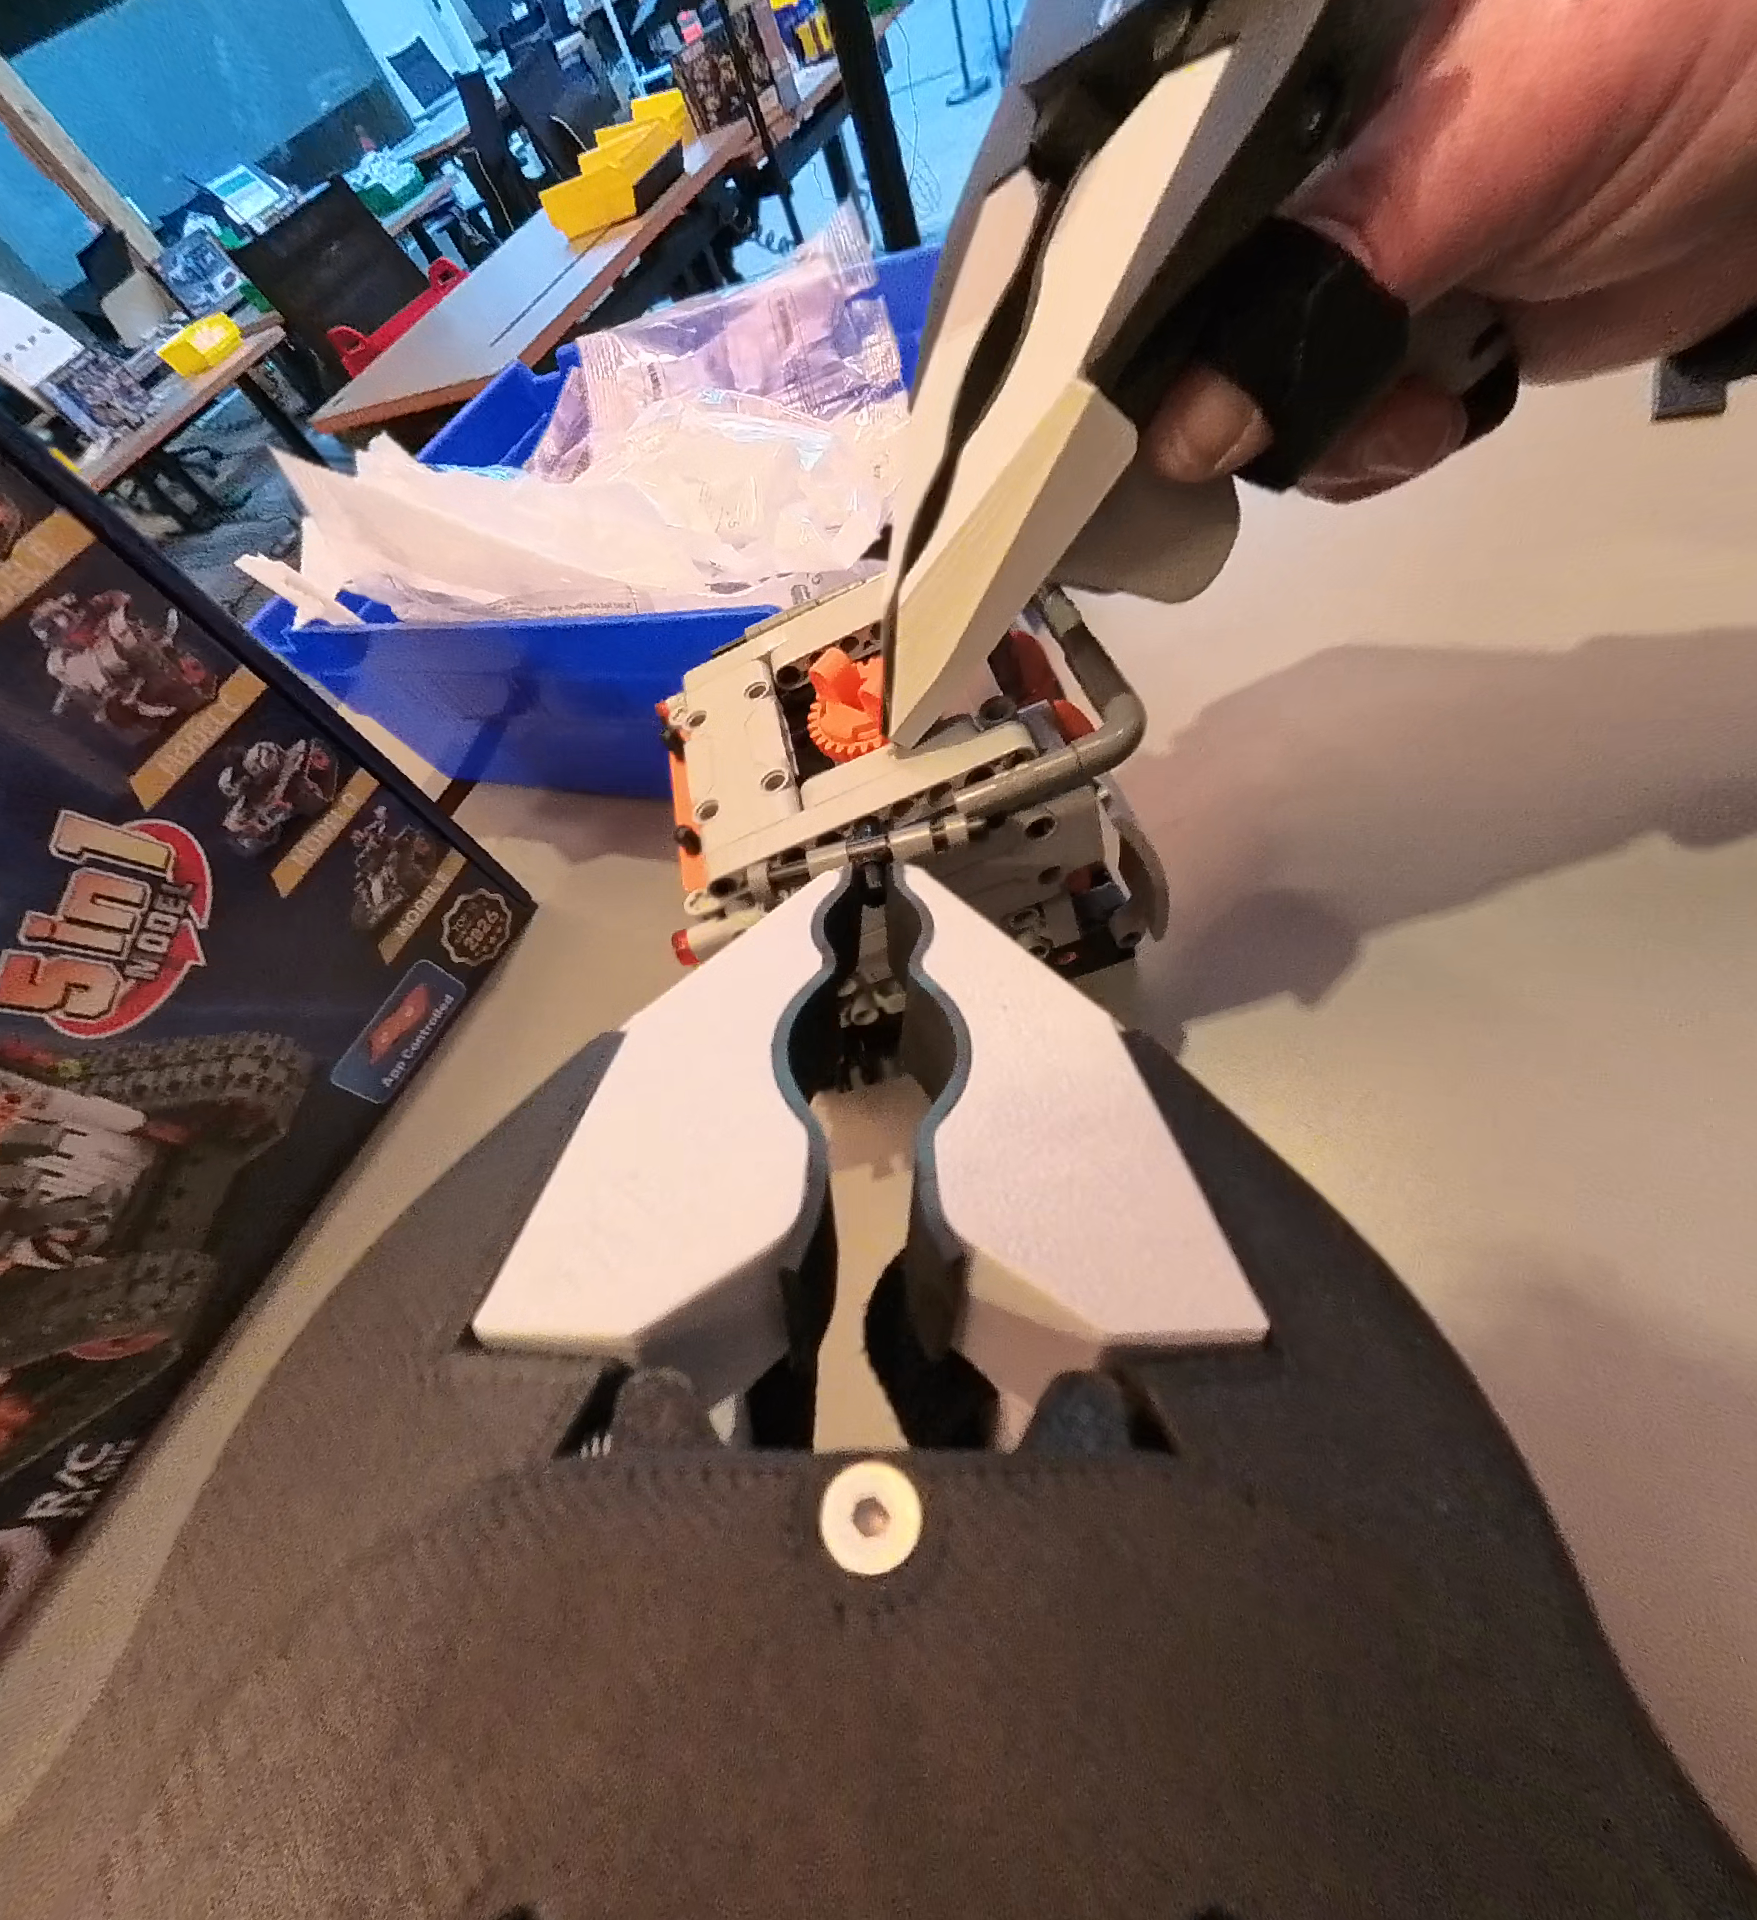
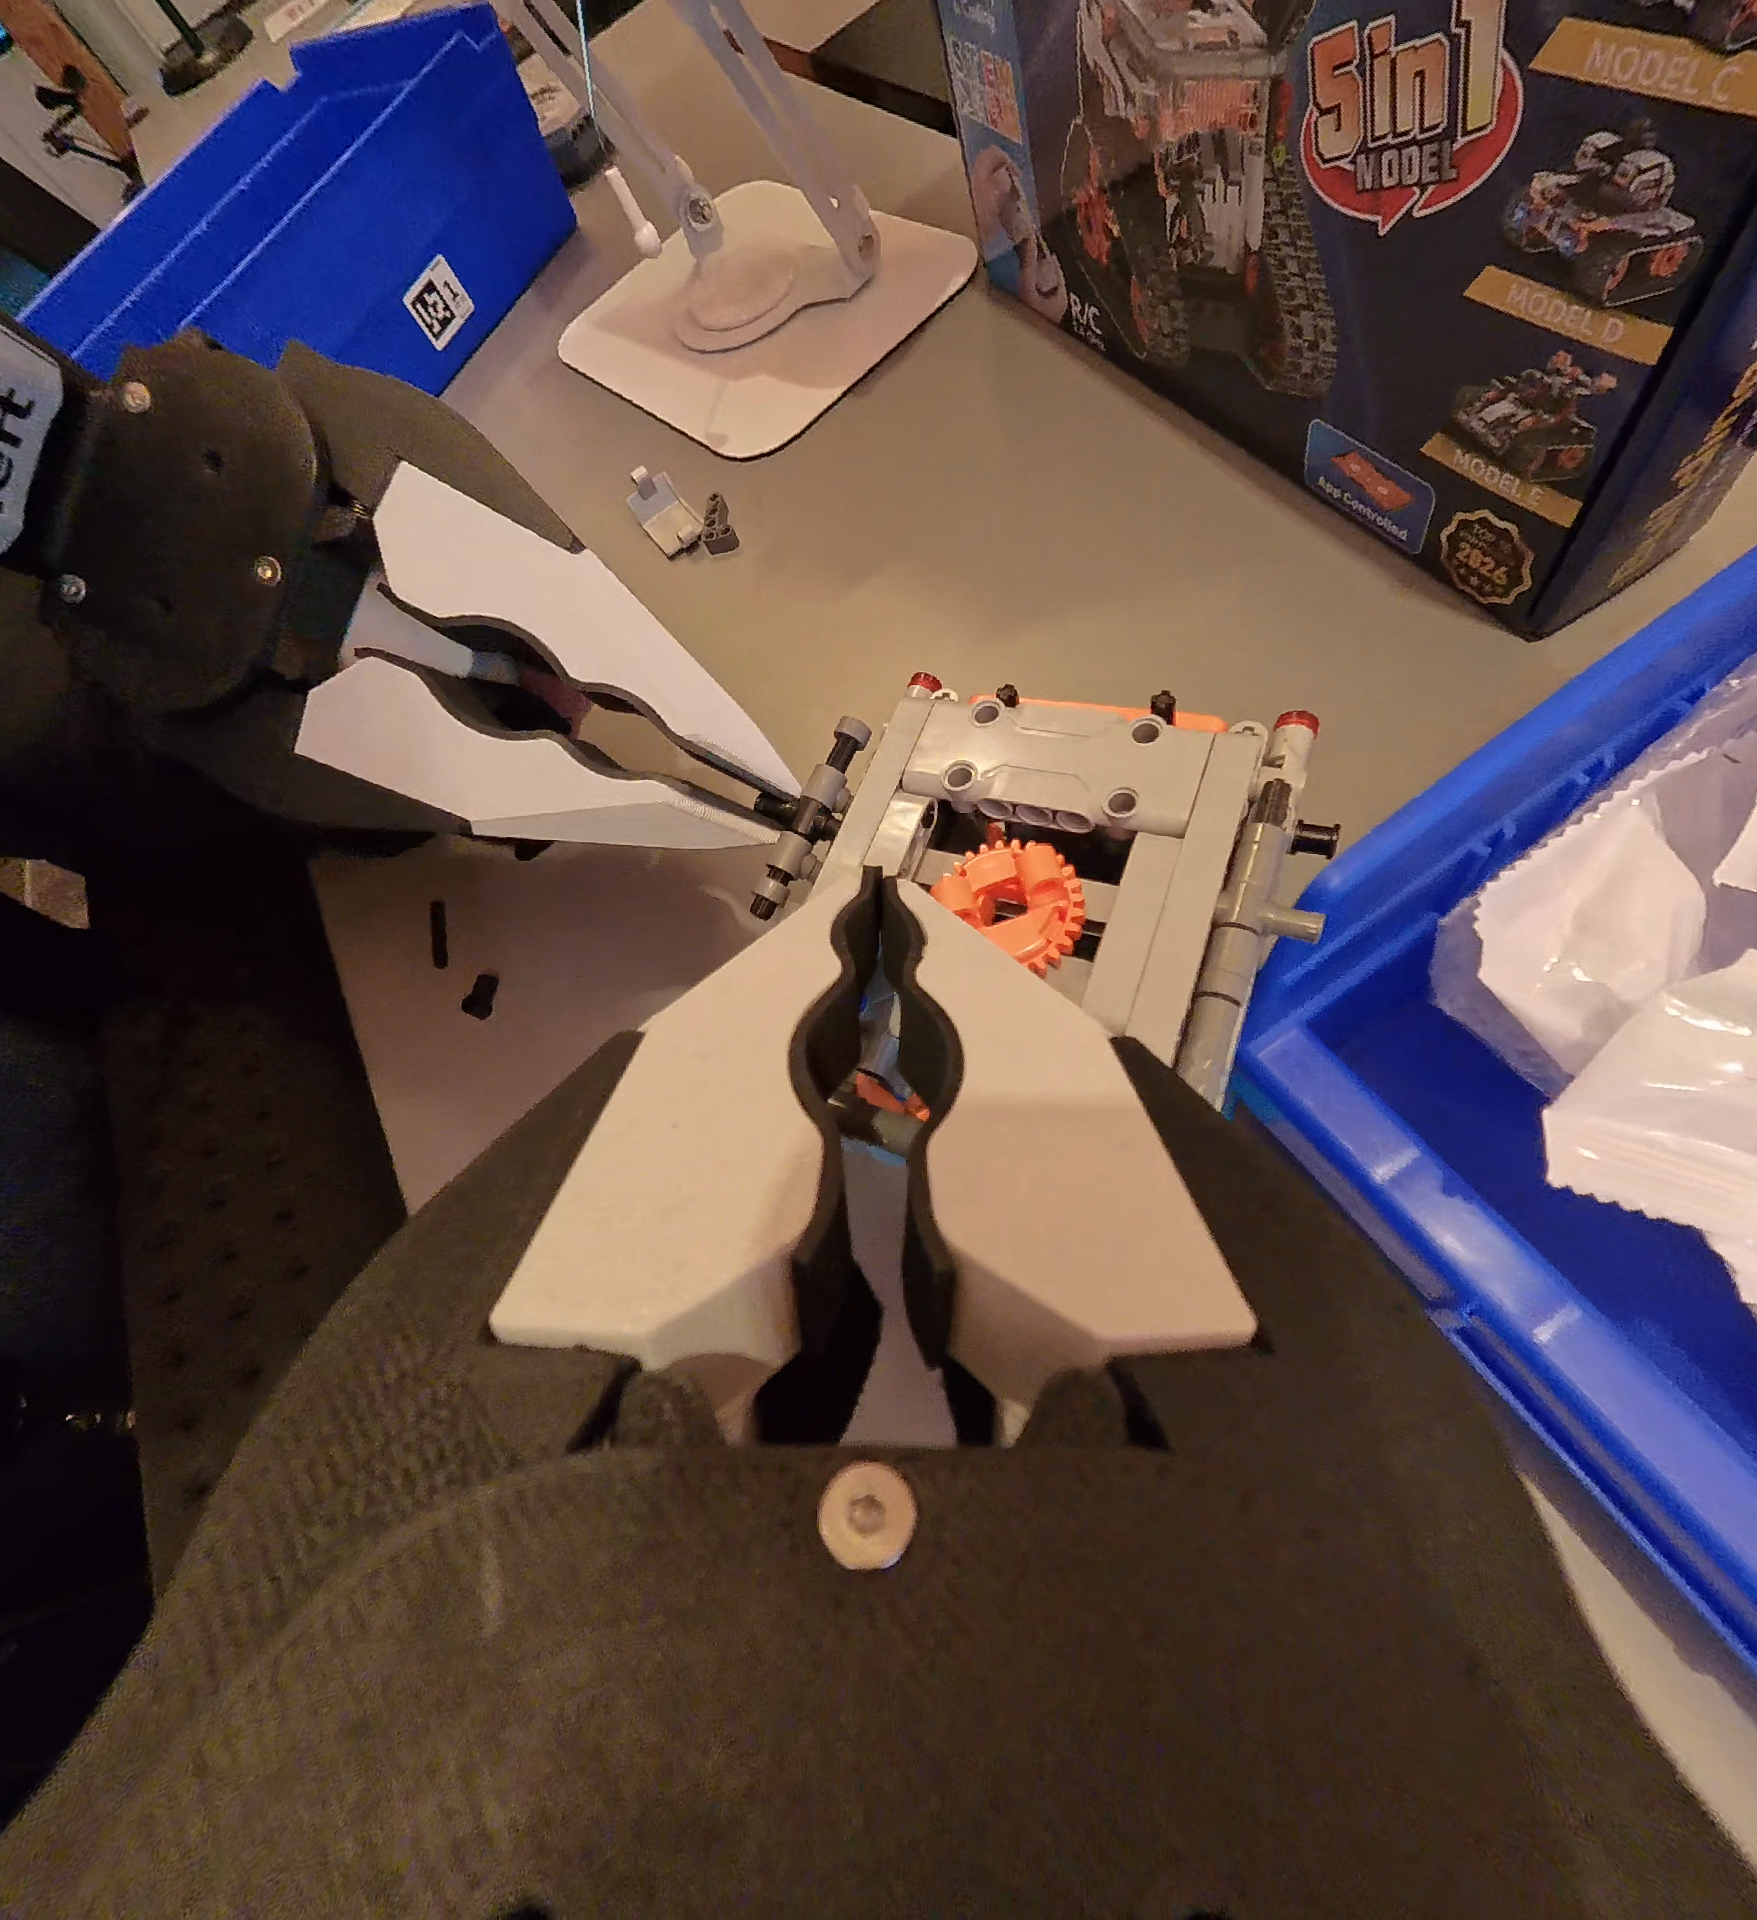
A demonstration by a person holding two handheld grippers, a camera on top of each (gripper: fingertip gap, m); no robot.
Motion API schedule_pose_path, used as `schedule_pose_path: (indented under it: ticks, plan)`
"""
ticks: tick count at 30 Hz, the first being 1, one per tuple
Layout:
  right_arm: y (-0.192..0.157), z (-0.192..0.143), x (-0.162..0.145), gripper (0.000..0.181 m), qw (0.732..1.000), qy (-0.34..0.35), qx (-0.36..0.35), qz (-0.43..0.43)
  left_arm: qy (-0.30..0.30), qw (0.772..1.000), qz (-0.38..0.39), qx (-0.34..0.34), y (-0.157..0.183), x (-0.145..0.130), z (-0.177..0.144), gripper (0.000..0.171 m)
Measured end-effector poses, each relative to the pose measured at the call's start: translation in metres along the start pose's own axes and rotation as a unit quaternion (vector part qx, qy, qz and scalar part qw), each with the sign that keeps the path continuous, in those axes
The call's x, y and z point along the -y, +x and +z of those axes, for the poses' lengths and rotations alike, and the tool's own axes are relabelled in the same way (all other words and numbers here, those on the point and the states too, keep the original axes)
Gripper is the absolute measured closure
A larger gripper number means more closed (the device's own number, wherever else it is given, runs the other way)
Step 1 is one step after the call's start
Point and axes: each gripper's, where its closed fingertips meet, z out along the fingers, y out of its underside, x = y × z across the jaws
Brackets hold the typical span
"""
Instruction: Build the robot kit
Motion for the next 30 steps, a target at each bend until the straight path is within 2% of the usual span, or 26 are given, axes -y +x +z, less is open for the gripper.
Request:
schedule_pose_path:
  ticks: [5,7,15,19,21,24,27,30]
  plan:
    - [0.0004,-0.0005,0.0002,0.181,1.0,0.004,0.003,0.005,0.015,0.997,-0.076,-0.016,0.0003,0.0011,0.0001,0.17]
    - [0.0006,-0.0006,0.0004,0.181,1.0,0.009,0.005,0.008,0.032,0.987,-0.149,-0.04,0.0006,0.0017,0.0001,0.17]
    - [0.0022,-0.0009,0.0005,0.181,0.999,0.02,0.007,0.024,0.068,0.96,-0.264,-0.067,0.0031,0.0009,0.0019,0.17]
    - [0.0045,-0.0013,0.0011,0.181,0.999,0.025,0.015,0.038,0.092,0.938,-0.324,-0.083,0.0023,0.0023,0.0041,0.17]
    - [0.0047,-0.0011,0.0014,0.181,0.999,0.027,0.014,0.039,0.115,0.911,-0.383,-0.103,0.0024,0.0027,0.0044,0.171]
    - [0.005,-0.0011,0.0014,0.181,0.998,0.03,0.016,0.044,0.117,0.913,-0.38,-0.09,0.0039,0.0028,0.0047,0.17]
    - [0.006,-0.0013,0.0017,0.181,0.998,0.034,0.016,0.05,0.14,0.885,-0.431,-0.108,0.0031,0.0037,0.0059,0.171]
    - [0.0063,-0.0013,0.0015,0.181,0.998,0.036,0.018,0.055,0.138,0.888,-0.426,-0.101,0.003,0.0039,0.0061,0.171]
